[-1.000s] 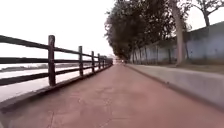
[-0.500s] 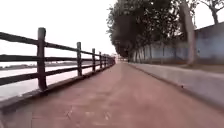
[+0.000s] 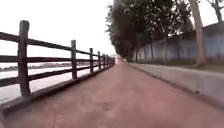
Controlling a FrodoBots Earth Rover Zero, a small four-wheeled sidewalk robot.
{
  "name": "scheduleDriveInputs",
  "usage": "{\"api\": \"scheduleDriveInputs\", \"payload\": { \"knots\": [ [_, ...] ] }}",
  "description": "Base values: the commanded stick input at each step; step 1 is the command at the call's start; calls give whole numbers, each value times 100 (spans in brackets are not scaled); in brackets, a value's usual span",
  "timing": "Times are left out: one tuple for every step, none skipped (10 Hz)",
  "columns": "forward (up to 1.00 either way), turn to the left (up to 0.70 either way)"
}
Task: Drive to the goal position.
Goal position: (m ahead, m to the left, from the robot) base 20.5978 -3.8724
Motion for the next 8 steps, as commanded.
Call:
{"api": "scheduleDriveInputs", "payload": {
  "knots": [
    [100, 0],
    [100, -40],
    [100, -37],
    [100, -12],
    [100, 0],
    [100, 0],
    [100, 0],
    [100, 0]
  ]
}}
